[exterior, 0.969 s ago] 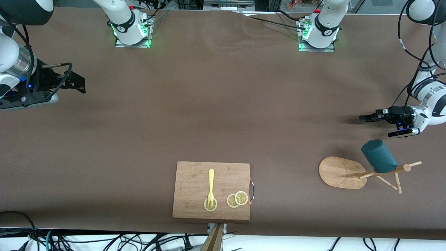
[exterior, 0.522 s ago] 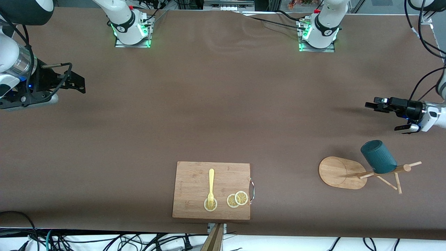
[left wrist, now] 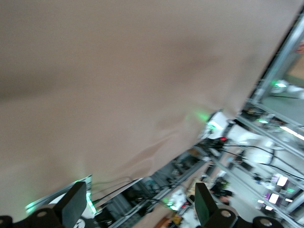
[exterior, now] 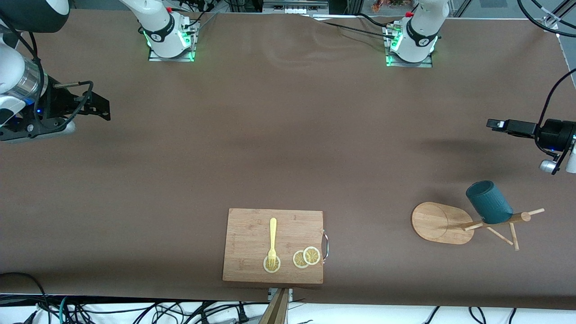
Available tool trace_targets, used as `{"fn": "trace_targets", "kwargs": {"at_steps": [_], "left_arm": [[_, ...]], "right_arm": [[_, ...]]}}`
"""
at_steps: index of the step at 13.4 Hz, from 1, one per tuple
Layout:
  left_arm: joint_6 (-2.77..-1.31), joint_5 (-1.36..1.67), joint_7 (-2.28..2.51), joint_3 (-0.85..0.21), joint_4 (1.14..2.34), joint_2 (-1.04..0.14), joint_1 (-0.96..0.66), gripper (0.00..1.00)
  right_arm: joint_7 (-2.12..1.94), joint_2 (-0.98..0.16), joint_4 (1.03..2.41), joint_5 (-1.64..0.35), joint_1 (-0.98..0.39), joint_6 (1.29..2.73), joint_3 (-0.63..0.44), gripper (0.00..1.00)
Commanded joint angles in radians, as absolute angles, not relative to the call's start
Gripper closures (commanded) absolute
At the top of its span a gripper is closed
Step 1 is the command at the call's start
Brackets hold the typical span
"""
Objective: Pass cup and hang on rack
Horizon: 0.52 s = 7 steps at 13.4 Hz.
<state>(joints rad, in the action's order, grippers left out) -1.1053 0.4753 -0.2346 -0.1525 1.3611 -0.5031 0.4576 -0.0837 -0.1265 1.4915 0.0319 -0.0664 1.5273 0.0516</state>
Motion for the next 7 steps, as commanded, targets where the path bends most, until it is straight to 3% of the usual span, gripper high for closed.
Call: {"fn": "trace_targets", "kwargs": {"at_steps": [1,4,7], "left_arm": [[-1.150,0.309,-0.138,-0.137,1.276,-0.453,0.304,0.00],[-1.280,0.111,-0.143,-0.138,1.278,-0.379,0.180,0.00],[-1.432,0.049,-0.138,-0.127,1.287,-0.309,0.160,0.00]], "right_arm": [[-0.094,-0.109,1.509,0.032,-0.055,1.539,0.060,0.00],[-0.094,-0.109,1.509,0.032,-0.057,1.539,0.060,0.00],[-0.094,-0.109,1.509,0.032,-0.057,1.539,0.060,0.00]]}}
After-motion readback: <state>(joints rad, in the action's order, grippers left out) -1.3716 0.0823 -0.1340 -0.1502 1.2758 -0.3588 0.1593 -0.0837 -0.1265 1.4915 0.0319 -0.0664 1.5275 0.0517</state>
